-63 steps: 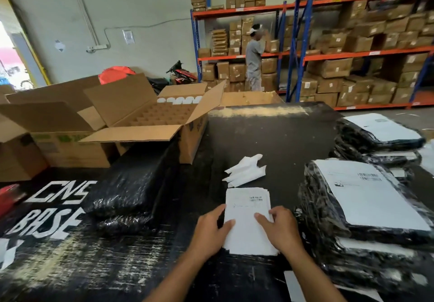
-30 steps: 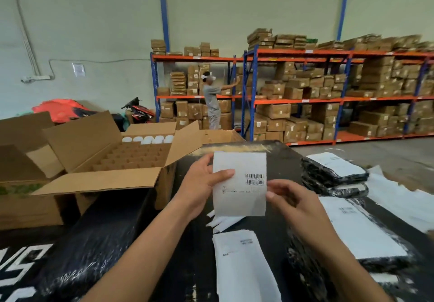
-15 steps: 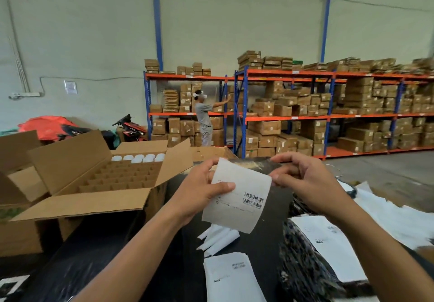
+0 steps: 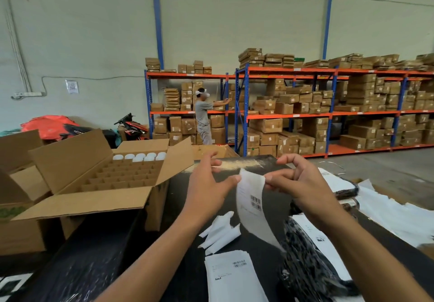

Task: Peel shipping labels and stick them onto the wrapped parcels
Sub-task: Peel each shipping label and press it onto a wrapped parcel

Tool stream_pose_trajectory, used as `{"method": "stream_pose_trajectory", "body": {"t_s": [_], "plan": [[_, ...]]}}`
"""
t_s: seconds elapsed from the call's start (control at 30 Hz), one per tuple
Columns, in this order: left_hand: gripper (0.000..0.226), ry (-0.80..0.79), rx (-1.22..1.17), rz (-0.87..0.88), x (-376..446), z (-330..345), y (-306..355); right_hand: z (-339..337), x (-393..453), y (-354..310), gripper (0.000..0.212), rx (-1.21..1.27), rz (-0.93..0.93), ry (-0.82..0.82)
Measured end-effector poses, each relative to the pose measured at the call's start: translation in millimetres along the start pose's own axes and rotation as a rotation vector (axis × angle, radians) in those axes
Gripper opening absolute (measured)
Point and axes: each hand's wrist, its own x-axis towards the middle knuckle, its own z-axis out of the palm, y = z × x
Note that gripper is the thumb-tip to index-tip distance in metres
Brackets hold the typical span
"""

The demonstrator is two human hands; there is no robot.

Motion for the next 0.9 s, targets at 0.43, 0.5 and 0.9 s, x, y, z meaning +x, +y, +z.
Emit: {"method": "stream_pose_trajectory", "body": {"t_s": [0.43, 0.5, 0.9], "plan": [[0.054, -0.157, -0.123, 0.094, -18, 19, 5, 13, -4, 9, 0.035, -0.083, -0.043, 0.058], [0.057, -0.151, -0.089, 0.114, -20, 20, 5, 12, -5, 10, 0.034, -0.148, -0.056, 0.055], [0.05, -0.145, -0.085, 0.047, -16, 19, 2, 14, -3, 24, 0.032, -0.289, -0.084, 0.08]]}}
